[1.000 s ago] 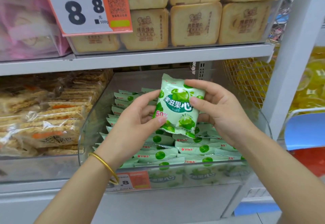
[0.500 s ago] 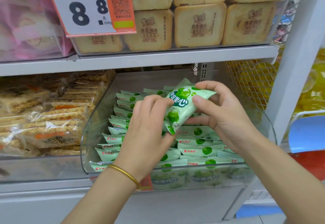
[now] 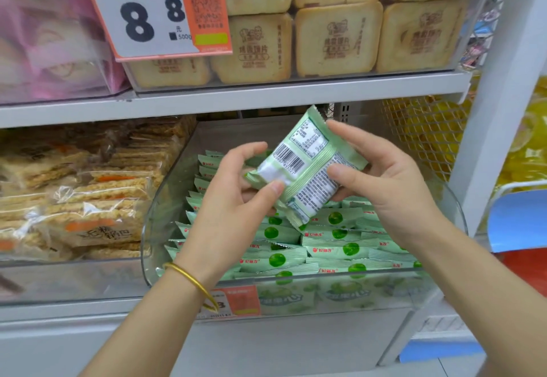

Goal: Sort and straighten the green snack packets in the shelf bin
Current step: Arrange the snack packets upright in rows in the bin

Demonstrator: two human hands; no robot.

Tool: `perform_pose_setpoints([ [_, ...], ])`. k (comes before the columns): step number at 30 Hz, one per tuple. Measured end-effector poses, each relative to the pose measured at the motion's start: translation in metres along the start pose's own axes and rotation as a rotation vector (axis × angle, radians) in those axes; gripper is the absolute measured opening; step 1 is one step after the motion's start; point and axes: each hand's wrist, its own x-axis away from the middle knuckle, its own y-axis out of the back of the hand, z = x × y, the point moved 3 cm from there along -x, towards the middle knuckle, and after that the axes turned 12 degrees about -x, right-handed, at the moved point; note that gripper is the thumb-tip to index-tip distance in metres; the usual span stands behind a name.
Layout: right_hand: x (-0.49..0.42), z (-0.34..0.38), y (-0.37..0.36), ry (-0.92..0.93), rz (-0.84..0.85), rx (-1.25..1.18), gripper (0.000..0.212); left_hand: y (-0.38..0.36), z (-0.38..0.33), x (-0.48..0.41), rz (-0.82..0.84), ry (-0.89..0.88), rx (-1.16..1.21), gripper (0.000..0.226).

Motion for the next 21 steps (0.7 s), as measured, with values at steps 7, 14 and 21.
perform_pose_setpoints([
  [7,0.001,-0.004,-0.001,-0.011,-0.053,0.017,0.051,-0.002,-0.004,0.002,0.007,-0.056,-0.072,0.058],
  [14,0.001,-0.006,0.000,-0.050,-0.048,0.010,0.044,-0.002,-0.005,0.001,0.003,-0.082,-0.088,0.058],
  [21,0.001,-0.009,0.002,-0.090,-0.065,-0.012,0.034,-0.005,0.005,-0.002,-0.020,0.139,0.202,0.040],
])
